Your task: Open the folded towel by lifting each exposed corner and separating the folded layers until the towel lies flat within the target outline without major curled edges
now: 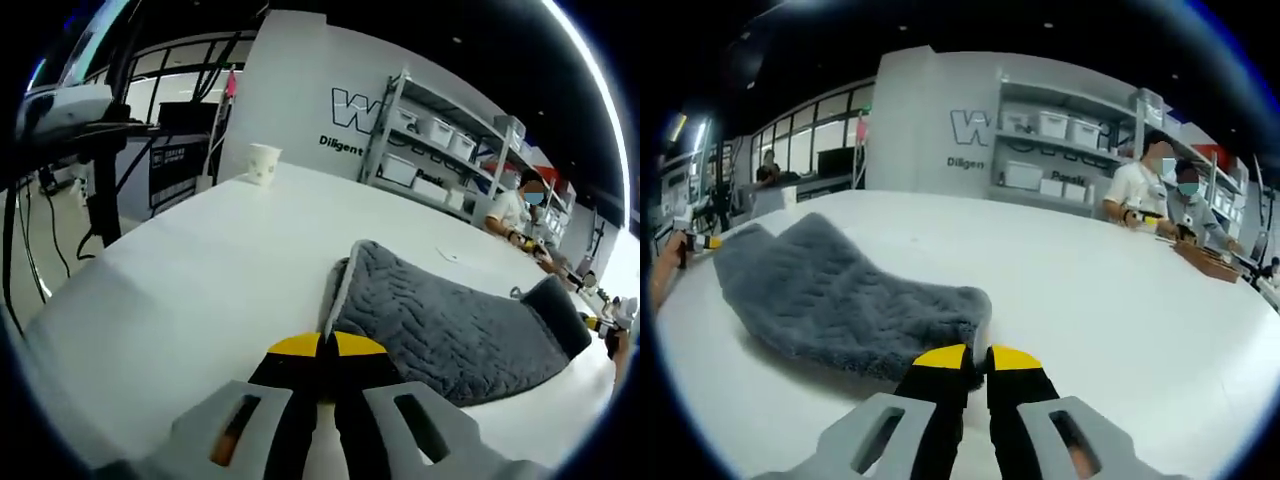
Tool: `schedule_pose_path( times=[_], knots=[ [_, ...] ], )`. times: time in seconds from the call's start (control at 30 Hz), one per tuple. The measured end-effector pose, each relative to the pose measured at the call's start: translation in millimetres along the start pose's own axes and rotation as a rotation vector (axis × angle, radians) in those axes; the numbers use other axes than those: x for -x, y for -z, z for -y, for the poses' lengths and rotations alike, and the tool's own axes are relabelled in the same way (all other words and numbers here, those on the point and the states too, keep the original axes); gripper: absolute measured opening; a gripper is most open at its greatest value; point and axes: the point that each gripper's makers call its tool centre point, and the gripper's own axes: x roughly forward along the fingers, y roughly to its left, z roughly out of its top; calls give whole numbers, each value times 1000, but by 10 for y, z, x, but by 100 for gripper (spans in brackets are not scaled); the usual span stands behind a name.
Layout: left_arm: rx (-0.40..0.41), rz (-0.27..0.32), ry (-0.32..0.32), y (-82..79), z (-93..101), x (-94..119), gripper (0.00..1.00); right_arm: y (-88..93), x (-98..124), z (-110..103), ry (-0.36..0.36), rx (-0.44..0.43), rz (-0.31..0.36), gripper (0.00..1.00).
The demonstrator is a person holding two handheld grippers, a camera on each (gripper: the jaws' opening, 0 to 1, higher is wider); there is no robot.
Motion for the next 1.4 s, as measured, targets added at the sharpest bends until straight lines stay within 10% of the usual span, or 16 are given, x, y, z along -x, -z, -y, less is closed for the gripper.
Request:
schedule_pose_path(
  times=[1.4],
  knots=[
    [-2,12,-40,-19,-243,51,2,208,152,389,19,15,-41,1]
  ],
)
